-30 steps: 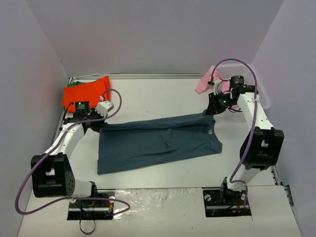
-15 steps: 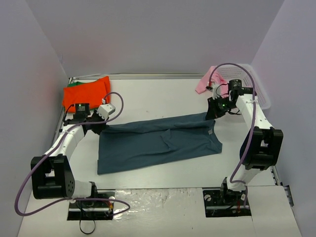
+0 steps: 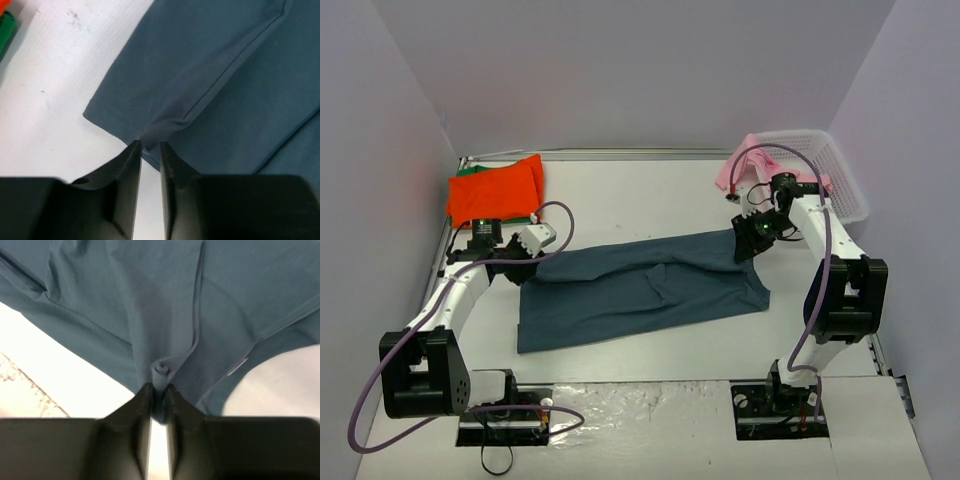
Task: Fold and stack the t-shirts
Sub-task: Fold the other side of the tshirt into a rectangle
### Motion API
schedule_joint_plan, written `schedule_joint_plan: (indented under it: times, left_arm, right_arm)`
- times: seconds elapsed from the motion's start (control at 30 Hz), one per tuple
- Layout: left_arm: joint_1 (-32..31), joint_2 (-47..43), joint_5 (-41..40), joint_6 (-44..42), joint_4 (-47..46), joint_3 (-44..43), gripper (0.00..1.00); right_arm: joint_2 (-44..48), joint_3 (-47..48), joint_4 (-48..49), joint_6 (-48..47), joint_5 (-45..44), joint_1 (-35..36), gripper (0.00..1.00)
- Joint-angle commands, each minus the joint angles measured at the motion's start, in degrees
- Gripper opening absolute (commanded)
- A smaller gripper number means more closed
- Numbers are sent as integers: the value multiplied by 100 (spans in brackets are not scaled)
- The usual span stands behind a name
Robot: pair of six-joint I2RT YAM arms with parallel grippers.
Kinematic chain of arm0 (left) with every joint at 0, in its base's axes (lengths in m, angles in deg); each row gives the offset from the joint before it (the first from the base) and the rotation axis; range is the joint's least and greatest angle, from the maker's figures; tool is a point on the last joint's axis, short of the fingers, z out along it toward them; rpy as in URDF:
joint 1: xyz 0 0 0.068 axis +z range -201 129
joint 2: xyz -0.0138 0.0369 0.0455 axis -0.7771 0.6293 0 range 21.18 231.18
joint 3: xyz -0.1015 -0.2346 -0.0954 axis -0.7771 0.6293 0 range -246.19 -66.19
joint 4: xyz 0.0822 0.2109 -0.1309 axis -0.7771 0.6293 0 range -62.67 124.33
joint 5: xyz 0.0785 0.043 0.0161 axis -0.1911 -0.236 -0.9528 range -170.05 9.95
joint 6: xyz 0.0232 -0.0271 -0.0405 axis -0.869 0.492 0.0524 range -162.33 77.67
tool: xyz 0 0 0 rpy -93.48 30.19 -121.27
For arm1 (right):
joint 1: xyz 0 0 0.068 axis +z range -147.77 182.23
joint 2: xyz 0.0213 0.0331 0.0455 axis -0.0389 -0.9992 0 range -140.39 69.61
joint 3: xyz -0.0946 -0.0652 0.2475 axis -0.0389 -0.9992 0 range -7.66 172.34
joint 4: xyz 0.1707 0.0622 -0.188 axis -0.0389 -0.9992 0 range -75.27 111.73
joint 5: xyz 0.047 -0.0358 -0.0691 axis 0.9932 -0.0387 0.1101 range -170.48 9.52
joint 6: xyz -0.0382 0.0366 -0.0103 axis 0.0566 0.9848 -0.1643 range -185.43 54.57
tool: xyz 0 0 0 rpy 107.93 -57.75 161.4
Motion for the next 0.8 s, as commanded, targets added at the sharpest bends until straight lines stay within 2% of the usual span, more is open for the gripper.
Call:
schedule_joint_plan:
  times: [0.0,0.07,0.1,0.17,0.4,0.53,0.63,0.77]
  left_arm:
    - [42,-182,55,-417,369,75,30]
    - [51,-200,-94,-566,457,118,40]
    - [51,-226,-173,-601,510,136,44]
    - [51,-322,-340,-646,519,154,44]
    - [94,-657,-517,-383,695,-127,44]
    - [139,-587,-937,721,677,-618,44]
    - [139,-306,-966,1207,1037,-1154,45]
    - [139,-59,-825,1437,1266,-1437,45]
  right_arm:
    - [-57,-164,-489,-200,-348,228,21]
    - [-144,-191,-577,-226,-454,369,37]
    - [-171,-208,-595,-252,-532,405,38]
    - [-232,-226,-621,-261,-603,475,42]
    - [-250,-86,-700,-384,-718,519,46]
    - [-224,107,-700,-472,-613,519,49]
    - [-338,196,-648,-577,-507,519,51]
    - [-671,502,-560,-639,-121,510,52]
